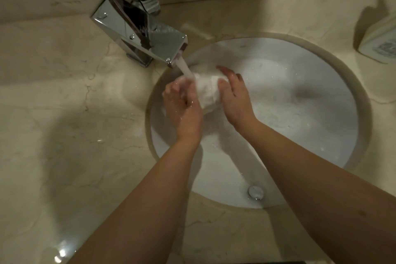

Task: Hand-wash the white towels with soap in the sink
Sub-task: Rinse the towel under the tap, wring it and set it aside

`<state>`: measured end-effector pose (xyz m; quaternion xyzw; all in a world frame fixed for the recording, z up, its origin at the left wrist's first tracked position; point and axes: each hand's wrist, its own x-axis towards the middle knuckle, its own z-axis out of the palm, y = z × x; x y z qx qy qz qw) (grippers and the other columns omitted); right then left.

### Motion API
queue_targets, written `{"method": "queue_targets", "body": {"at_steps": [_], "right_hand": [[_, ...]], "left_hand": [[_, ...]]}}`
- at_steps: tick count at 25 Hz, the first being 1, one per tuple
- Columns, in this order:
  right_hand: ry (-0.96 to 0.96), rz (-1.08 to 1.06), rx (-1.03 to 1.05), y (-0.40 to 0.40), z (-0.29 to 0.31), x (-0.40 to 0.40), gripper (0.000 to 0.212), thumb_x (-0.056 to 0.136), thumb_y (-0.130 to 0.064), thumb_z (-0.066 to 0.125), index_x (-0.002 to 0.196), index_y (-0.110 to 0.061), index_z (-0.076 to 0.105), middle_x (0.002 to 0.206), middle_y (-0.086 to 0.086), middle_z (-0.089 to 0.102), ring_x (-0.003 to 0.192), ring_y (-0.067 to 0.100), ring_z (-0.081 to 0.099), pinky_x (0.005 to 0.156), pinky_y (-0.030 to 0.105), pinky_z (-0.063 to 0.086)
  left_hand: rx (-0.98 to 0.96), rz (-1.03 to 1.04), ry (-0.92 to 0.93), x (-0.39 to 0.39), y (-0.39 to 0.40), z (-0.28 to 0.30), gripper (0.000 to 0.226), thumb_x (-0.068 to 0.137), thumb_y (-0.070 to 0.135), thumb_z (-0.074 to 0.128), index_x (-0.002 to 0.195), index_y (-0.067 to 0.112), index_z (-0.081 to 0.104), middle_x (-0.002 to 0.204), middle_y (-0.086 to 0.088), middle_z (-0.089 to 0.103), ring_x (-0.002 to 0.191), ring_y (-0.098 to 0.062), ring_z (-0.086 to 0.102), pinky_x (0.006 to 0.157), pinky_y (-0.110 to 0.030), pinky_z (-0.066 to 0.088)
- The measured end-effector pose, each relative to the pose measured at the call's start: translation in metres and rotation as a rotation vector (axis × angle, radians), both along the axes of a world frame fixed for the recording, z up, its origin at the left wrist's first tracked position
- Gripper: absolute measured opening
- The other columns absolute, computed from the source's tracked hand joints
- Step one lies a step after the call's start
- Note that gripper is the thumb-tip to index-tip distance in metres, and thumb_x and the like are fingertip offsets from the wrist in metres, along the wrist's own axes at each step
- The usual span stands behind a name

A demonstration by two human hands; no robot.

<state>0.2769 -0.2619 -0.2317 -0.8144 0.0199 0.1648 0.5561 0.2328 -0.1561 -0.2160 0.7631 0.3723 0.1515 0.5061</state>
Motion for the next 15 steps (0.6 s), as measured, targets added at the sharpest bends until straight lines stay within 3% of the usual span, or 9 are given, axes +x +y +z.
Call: {"method": "queue_targets", "body": {"at_steps": [2,4,5,7,10,12,15], "right_hand": [[0.022,-0.015,-0.048,0.0,-0.001,0.001,0.039,0.1,-0.041,0.043,0.13,-0.02,0.056,0.122,0.005,0.054,0.098,0.004,0.051,0.089,0.015,0.042],[-0.01,-0.111,-0.109,0.001,0.0,0.009,0.035,0.091,-0.044,0.048,0.1,-0.013,0.062,0.1,0.006,0.061,0.091,0.019,0.056,0.084,0.039,0.049],[-0.026,-0.151,-0.14,0.0,0.001,0.014,0.033,0.086,-0.041,0.049,0.09,-0.01,0.06,0.091,0.006,0.061,0.086,0.023,0.057,0.081,0.044,0.05],[-0.055,-0.138,-0.139,-0.001,0.0,0.016,0.03,0.08,-0.032,0.046,0.09,-0.007,0.057,0.087,0.008,0.06,0.085,0.027,0.055,0.078,0.048,0.049],[-0.185,0.028,-0.208,0.001,-0.006,0.005,0.048,0.081,-0.037,0.036,0.113,-0.012,0.06,0.107,0.008,0.061,0.1,0.029,0.052,0.088,0.049,0.045],[-0.281,0.096,-0.293,0.004,-0.012,0.004,0.056,0.082,-0.044,0.032,0.117,-0.014,0.065,0.125,0.012,0.055,0.114,0.03,0.046,0.096,0.046,0.042],[-0.266,0.063,-0.235,0.014,-0.017,0.003,0.053,0.082,-0.044,0.037,0.113,-0.01,0.063,0.139,0.009,0.05,0.125,0.029,0.048,0.102,0.044,0.041]], "left_hand": [[0.034,0.041,0.001,0.002,0.008,-0.009,0.036,0.088,0.034,0.056,0.108,0.007,0.07,0.109,-0.012,0.067,0.102,-0.023,0.061,0.093,-0.033,0.047],[-0.08,0.079,0.049,0.006,0.012,-0.009,0.035,0.089,0.031,0.063,0.118,0.013,0.07,0.114,-0.008,0.07,0.105,-0.019,0.065,0.093,-0.033,0.052],[-0.125,0.035,0.076,0.007,0.011,-0.007,0.032,0.091,0.031,0.065,0.118,0.015,0.07,0.111,-0.005,0.071,0.102,-0.016,0.066,0.089,-0.028,0.053],[-0.13,-0.077,0.079,0.005,0.005,-0.006,0.023,0.092,0.038,0.062,0.102,0.021,0.072,0.1,-0.002,0.07,0.095,-0.017,0.065,0.081,-0.027,0.053],[-0.134,-0.105,0.053,0.004,0.0,-0.008,0.033,0.081,0.06,0.048,0.086,0.033,0.066,0.096,0.004,0.058,0.1,-0.026,0.059,0.091,-0.044,0.048],[-0.193,-0.094,0.037,0.005,-0.001,-0.015,0.056,0.078,0.063,0.044,0.101,0.019,0.071,0.107,-0.002,0.059,0.103,-0.023,0.06,0.094,-0.04,0.049],[-0.381,-0.049,-0.045,0.01,-0.002,-0.014,0.05,0.085,0.048,0.05,0.115,0.015,0.072,0.11,0.0,0.07,0.104,-0.008,0.066,0.091,-0.023,0.049]]}}
